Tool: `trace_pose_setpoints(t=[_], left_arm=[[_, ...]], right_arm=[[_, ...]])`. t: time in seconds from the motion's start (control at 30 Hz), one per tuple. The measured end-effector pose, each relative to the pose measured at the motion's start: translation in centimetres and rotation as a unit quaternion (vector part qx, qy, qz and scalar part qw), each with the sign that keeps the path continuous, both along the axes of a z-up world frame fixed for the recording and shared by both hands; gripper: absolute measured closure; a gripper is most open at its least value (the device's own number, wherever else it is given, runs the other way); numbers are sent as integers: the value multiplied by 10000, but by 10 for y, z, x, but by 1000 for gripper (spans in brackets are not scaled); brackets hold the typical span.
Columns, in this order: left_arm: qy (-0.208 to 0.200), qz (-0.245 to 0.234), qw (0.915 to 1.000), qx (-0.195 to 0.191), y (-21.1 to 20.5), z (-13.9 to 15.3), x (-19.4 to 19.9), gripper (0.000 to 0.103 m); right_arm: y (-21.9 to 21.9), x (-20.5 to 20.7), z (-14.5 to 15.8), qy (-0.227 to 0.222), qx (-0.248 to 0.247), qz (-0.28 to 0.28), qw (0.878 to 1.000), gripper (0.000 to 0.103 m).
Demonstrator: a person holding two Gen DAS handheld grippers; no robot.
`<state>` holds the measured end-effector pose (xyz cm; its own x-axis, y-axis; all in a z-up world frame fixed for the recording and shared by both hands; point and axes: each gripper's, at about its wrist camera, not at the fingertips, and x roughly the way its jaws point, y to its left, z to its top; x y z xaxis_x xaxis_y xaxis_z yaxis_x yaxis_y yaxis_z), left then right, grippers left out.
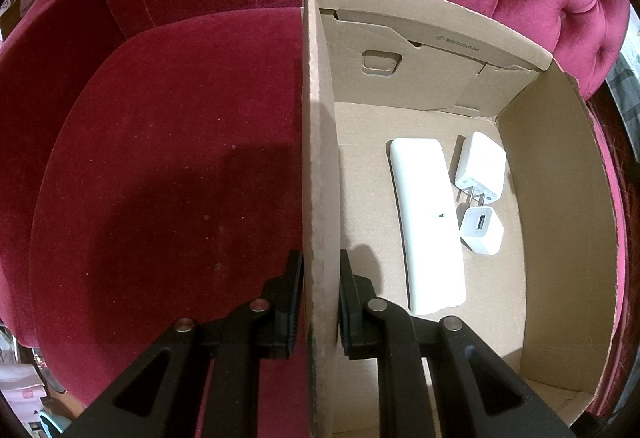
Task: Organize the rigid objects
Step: 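Move the right gripper out of the box toward the black key fob, then close the right gripper on the black round key fob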
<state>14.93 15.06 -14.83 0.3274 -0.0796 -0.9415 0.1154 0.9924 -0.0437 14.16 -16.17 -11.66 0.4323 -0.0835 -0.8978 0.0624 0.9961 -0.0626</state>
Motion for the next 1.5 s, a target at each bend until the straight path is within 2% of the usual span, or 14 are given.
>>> trace_pose_setpoints(t=[0.6, 0.9, 0.97, 1.13, 1.2, 1.27, 1.5], left_arm=[[3, -1, 10000, -9, 2, -1, 0, 86], [5, 2, 10000, -18, 2, -1, 0, 86], [6, 1, 10000, -15, 2, -1, 0, 86], [11, 10, 10000, -39, 4, -1, 0, 86], [12, 7, 10000, -32, 4, 0, 0, 86], [9, 2, 10000, -25, 4, 0, 0, 86], [5, -3, 10000, -11, 4, 0, 0, 86]], right_arm=[[-29, 23, -65, 466, 299, -329, 9979, 1], [-31, 34, -83, 617, 496, -443, 9959, 15], [-30, 37, -85, 623, 499, -450, 9958, 23], [-25, 43, -95, 674, 573, -491, 9949, 29], [-22, 47, -99, 709, 597, -490, 9945, 39], [-22, 48, -102, 737, 614, -481, 9942, 59], [-15, 39, -102, 679, 455, -463, 9956, 60]])
